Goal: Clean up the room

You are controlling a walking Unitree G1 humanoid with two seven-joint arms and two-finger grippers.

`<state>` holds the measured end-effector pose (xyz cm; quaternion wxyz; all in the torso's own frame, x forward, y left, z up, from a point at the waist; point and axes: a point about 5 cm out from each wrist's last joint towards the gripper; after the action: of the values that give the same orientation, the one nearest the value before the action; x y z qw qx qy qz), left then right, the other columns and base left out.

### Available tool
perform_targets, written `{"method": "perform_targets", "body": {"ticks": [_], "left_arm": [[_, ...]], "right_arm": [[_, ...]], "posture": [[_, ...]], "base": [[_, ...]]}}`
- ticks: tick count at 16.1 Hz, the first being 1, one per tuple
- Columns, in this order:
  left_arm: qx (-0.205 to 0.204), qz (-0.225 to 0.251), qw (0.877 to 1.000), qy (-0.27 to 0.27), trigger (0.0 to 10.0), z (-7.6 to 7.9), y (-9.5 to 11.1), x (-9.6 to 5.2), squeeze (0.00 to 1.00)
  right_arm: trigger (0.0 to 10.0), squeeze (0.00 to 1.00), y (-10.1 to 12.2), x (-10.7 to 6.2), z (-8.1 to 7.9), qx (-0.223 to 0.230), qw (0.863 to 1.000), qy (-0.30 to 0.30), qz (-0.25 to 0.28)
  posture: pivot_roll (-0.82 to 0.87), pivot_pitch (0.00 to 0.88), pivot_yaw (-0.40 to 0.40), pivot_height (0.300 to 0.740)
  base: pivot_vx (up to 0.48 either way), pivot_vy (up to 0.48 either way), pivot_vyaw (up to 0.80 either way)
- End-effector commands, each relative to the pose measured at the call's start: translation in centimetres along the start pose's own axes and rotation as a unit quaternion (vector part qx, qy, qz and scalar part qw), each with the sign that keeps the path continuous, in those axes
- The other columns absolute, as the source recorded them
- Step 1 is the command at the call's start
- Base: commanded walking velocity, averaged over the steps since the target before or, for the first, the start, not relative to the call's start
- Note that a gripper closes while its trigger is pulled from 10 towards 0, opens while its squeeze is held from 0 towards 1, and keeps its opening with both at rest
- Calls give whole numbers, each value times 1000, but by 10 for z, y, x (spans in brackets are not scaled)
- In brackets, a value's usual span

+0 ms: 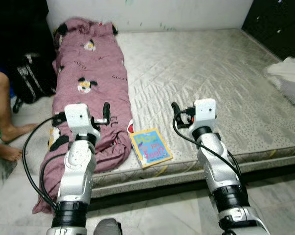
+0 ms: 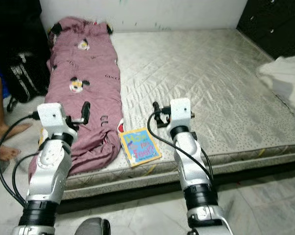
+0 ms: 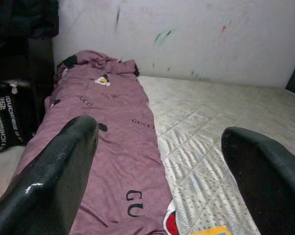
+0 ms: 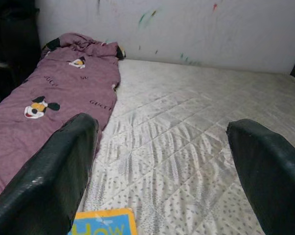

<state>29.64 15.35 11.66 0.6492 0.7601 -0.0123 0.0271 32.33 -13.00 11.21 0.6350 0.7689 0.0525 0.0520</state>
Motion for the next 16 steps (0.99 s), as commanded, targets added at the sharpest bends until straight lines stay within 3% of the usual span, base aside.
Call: {"method": "perform_targets", "body": {"ticks": [1, 4, 16], "left_arm": [[0, 7, 1000, -10, 10000, 3, 2, 1, 0], [-1, 8, 1000, -11, 10000, 3, 2, 1, 0], [-16, -11, 1000, -9, 10000, 7, -1, 2, 0]], "right_arm": [[10000, 0, 1, 1, 2, 1, 1000, -3, 2], [10000, 0, 1, 1, 2, 0, 1000, -3, 2], [10000, 0, -1, 2, 11, -4, 1000, -19, 0]], "posture": [[29, 0, -20, 740], [30, 0, -21, 740], [27, 0, -17, 740]], "base": [[322, 0, 0], [331, 0, 0], [0, 0, 0]]}}
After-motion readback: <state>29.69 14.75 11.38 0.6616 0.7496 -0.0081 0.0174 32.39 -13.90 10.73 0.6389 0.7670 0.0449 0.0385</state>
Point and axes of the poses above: a point about 5 cm out from each wrist's last joint towards the gripper, its own x axis pointing out of the wrist towards the gripper, its own y axis along the axis of the wrist's last joint, z = x × y, and after that the axes turned 14 degrees about x, right-handed
